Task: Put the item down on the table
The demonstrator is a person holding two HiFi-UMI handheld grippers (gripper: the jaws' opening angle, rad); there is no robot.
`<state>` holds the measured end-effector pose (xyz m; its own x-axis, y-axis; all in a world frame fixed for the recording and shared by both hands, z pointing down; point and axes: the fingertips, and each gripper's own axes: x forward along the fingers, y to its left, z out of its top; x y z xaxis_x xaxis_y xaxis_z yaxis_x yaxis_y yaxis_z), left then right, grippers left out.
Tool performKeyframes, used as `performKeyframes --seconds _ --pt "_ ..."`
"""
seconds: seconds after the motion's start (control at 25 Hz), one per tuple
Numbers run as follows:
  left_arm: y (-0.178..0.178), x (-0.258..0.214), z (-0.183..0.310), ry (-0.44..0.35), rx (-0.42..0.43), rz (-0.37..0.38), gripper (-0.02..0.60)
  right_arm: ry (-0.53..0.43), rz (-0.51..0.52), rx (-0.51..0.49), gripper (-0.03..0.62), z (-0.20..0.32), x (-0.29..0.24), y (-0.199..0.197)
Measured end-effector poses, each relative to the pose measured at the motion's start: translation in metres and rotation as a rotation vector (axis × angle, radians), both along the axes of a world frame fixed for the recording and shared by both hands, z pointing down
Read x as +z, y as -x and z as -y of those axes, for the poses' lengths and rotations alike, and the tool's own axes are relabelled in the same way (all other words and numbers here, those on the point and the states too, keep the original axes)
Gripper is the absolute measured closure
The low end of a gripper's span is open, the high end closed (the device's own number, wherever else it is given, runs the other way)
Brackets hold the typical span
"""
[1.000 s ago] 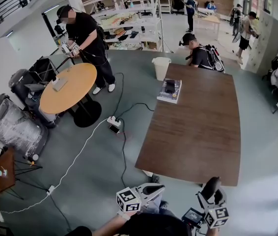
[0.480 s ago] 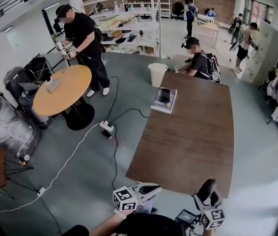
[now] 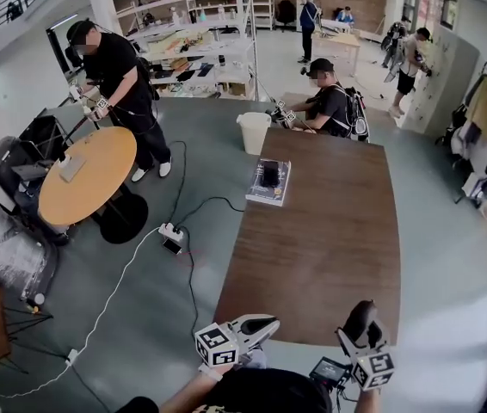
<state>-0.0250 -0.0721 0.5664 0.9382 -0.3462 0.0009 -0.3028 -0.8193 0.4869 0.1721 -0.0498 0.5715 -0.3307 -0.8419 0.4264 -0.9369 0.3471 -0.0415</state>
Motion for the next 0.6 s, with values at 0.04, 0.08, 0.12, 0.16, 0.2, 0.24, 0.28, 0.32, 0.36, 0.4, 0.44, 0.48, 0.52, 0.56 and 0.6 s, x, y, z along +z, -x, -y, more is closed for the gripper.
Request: performKeyframes --seconds 0.04,0.08,0.12,0.16,0.2,0.24,0.28,0.32,0.36,0.4,0.44,0.48,0.52,0.56,0.6 --pt "0.001 -0.001 0.007 -0.003 0.004 0.0 0.575 -0.003 -0.001 0.005 0.252 0.006 -0.001 0.0" --pt "0.001 -0.003 0.014 -0.005 0.007 -0.001 0.575 -0.003 -0.003 0.007 0.252 0.012 -0.003 0.001" --pt "0.002 -0.004 0.021 -0.006 0.011 -0.003 0.575 -0.002 -0.006 0.007 0.252 0.017 -0.004 0.003" --pt "0.002 -0.005 0.026 -0.005 0.014 -0.005 0.575 -0.001 -0.009 0.009 0.252 0.022 -0.006 0.003" --pt "0.003 -0.005 0.031 -0.003 0.018 -0.007 0.575 0.001 -0.01 0.016 0.252 0.025 -0.006 0.004" --pt "0.003 -0.004 0.035 0.0 0.022 -0.009 0.575 0.002 -0.01 0.025 0.252 0.027 -0.006 0.004" --pt "0.003 -0.003 0.039 0.002 0.027 -0.011 0.575 0.002 -0.009 0.033 0.252 0.029 -0.006 0.004" --pt "0.004 -0.002 0.043 0.003 0.032 -0.013 0.575 0.003 -0.01 0.039 0.252 0.03 -0.006 0.005" --pt "0.004 -0.002 0.047 0.004 0.037 -0.017 0.575 0.006 -0.012 0.044 0.252 0.032 -0.006 0.005" --pt "0.004 -0.002 0.051 0.004 0.041 -0.021 0.575 0.009 -0.016 0.049 0.252 0.034 -0.005 0.006" --pt "0.004 -0.001 0.055 0.006 0.045 -0.026 0.575 0.012 -0.019 0.053 0.252 0.037 -0.005 0.007" --pt "0.005 0.0 0.058 0.009 0.049 -0.031 0.575 0.013 -0.02 0.055 0.252 0.041 -0.005 0.008" --pt "0.005 0.0 0.062 0.013 0.052 -0.035 0.575 0.015 -0.019 0.055 0.252 0.044 -0.005 0.009" --pt "0.006 0.0 0.066 0.018 0.054 -0.038 0.575 0.018 -0.02 0.054 0.252 0.048 -0.005 0.011" --pt "0.008 0.001 0.07 0.021 0.055 -0.041 0.575 0.022 -0.025 0.053 0.252 0.052 -0.005 0.013"
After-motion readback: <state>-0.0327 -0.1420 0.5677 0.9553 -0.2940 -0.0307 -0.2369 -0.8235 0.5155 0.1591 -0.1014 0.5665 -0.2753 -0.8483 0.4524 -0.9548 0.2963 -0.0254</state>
